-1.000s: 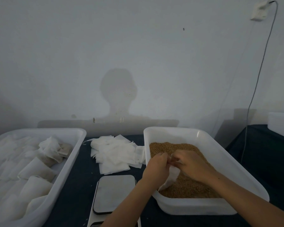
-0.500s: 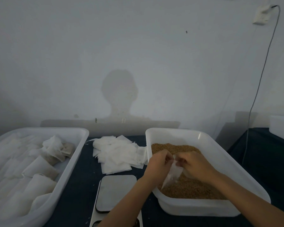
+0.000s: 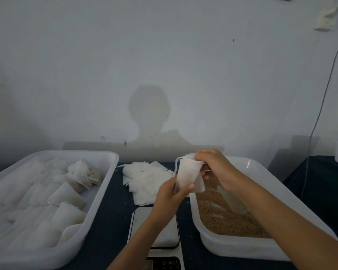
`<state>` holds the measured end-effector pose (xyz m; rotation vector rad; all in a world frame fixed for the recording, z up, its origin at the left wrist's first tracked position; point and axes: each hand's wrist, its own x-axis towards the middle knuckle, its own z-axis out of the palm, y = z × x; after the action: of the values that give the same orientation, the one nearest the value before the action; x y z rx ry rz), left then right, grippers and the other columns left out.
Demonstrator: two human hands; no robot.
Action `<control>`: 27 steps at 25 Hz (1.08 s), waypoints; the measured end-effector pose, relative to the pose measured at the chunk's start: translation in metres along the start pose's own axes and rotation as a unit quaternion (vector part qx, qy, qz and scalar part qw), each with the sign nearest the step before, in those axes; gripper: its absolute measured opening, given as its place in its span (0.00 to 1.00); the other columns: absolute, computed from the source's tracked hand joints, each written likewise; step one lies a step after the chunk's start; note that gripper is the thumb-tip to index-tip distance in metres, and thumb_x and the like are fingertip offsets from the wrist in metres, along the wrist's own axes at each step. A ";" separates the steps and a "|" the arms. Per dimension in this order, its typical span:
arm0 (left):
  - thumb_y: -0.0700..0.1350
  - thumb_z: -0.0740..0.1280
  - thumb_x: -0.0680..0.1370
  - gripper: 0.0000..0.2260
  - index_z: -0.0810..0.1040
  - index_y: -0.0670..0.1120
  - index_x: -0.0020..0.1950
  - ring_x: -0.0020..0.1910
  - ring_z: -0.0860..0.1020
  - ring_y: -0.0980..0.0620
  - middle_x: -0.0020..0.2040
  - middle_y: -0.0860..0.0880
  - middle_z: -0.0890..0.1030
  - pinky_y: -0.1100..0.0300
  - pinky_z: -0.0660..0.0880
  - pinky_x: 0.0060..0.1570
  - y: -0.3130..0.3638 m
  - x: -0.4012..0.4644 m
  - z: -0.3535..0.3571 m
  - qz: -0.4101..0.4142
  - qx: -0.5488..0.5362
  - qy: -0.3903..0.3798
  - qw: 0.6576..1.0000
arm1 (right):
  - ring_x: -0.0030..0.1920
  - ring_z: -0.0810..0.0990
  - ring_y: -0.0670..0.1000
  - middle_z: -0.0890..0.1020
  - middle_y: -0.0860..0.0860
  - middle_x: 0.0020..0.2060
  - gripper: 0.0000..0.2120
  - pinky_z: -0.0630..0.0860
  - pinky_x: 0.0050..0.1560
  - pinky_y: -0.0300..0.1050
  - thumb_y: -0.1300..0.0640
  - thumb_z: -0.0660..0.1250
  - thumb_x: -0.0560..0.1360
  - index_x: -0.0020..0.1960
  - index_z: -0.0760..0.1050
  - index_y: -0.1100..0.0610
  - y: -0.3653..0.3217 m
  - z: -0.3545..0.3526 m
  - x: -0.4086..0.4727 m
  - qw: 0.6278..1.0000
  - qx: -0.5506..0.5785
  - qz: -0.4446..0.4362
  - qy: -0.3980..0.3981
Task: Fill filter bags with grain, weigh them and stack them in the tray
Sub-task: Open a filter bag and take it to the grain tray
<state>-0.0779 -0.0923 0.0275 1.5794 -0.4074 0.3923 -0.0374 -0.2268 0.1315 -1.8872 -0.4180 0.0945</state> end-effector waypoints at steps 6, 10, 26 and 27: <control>0.50 0.63 0.76 0.14 0.79 0.40 0.42 0.37 0.80 0.53 0.37 0.48 0.81 0.62 0.77 0.34 -0.007 -0.028 -0.046 -0.044 0.006 0.116 0.992 | 0.41 0.77 0.51 0.78 0.53 0.40 0.08 0.74 0.39 0.41 0.56 0.57 0.79 0.45 0.73 0.57 0.015 0.073 -0.010 0.994 0.076 0.083 -0.001; 0.43 0.62 0.79 0.14 0.76 0.32 0.42 0.35 0.75 0.38 0.36 0.35 0.77 0.48 0.75 0.36 -0.026 -0.045 -0.066 -0.052 0.040 0.173 0.983 | 0.52 0.78 0.49 0.77 0.50 0.51 0.13 0.77 0.51 0.44 0.45 0.59 0.79 0.58 0.68 0.53 0.048 0.113 -0.020 0.987 0.146 0.073 0.009; 0.44 0.71 0.75 0.03 0.80 0.47 0.41 0.34 0.72 0.61 0.35 0.49 0.76 0.70 0.68 0.34 -0.054 -0.069 -0.087 -0.104 0.247 0.152 0.951 | 0.41 0.79 0.42 0.82 0.45 0.38 0.03 0.74 0.41 0.36 0.57 0.69 0.75 0.42 0.80 0.55 0.145 0.126 -0.023 0.985 -0.051 -0.135 0.090; 0.43 0.70 0.75 0.02 0.80 0.50 0.44 0.35 0.73 0.62 0.37 0.51 0.76 0.71 0.68 0.36 -0.053 -0.069 -0.086 -0.109 0.243 0.146 0.953 | 0.43 0.78 0.41 0.82 0.43 0.39 0.03 0.73 0.44 0.35 0.58 0.69 0.75 0.44 0.80 0.51 0.148 0.125 -0.023 0.984 -0.056 -0.147 0.088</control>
<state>-0.1124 -0.0024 -0.0483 1.9814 0.1072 0.5751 -0.0569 -0.1653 -0.0526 -1.9037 -0.5835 -0.2963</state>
